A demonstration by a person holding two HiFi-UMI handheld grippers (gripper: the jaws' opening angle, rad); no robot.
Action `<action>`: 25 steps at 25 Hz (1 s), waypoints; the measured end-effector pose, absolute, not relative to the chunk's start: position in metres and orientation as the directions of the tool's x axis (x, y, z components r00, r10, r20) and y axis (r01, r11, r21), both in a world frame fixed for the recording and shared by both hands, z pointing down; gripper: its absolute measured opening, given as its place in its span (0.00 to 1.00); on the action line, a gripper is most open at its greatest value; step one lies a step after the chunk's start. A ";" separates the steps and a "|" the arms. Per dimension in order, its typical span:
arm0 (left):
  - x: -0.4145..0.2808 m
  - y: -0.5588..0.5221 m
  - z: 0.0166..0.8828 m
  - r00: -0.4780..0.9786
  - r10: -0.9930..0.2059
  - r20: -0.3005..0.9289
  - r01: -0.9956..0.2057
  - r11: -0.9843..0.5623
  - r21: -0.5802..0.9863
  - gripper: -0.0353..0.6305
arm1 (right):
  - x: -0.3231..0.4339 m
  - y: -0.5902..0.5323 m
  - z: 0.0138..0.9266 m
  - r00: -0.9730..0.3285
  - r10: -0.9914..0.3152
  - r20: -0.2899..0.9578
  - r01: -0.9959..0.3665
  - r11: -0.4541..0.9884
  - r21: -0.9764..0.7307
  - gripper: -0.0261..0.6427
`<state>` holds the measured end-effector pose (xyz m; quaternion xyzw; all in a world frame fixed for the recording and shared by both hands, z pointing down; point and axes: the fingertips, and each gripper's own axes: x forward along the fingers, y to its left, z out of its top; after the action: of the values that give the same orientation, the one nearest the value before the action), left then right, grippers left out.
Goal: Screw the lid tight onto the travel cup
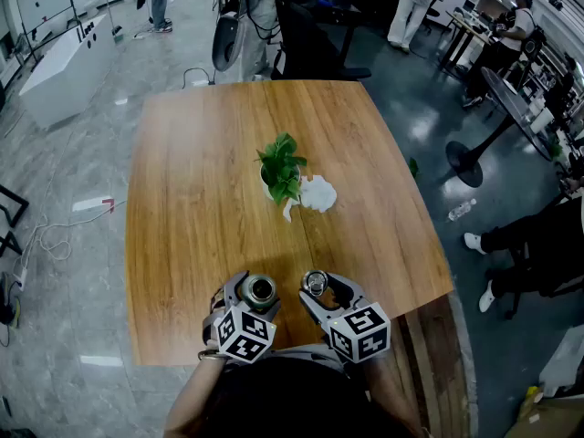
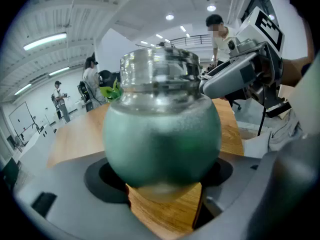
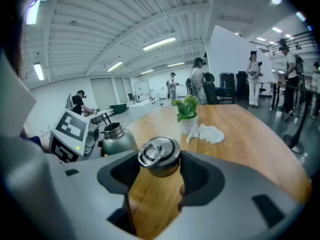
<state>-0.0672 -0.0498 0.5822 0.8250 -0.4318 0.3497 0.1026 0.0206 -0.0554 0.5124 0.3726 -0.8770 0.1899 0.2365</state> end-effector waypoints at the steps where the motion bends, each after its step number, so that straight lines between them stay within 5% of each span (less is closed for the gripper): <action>1: -0.066 -0.049 0.583 0.385 -0.637 0.668 -0.780 -0.612 -0.134 0.65 | 0.020 -0.055 0.512 -0.611 -0.563 0.556 -0.743 0.651 -0.157 0.42; 16: -0.055 -0.042 0.584 0.436 -0.595 0.675 -0.732 -0.671 -0.119 0.65 | 0.017 -0.049 0.483 -0.732 -0.531 0.427 -0.653 0.727 -0.214 0.42; 25: -0.016 -0.012 0.572 0.574 -0.345 0.743 -0.379 -0.916 -0.132 0.65 | -0.022 -0.003 0.427 -0.927 -0.187 0.324 -0.270 0.934 -0.234 0.42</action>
<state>-0.0163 -0.0124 0.5720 0.8869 -0.2038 0.4140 0.0205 -0.0220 -0.0029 0.4271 0.1177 -0.9719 0.1383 0.1499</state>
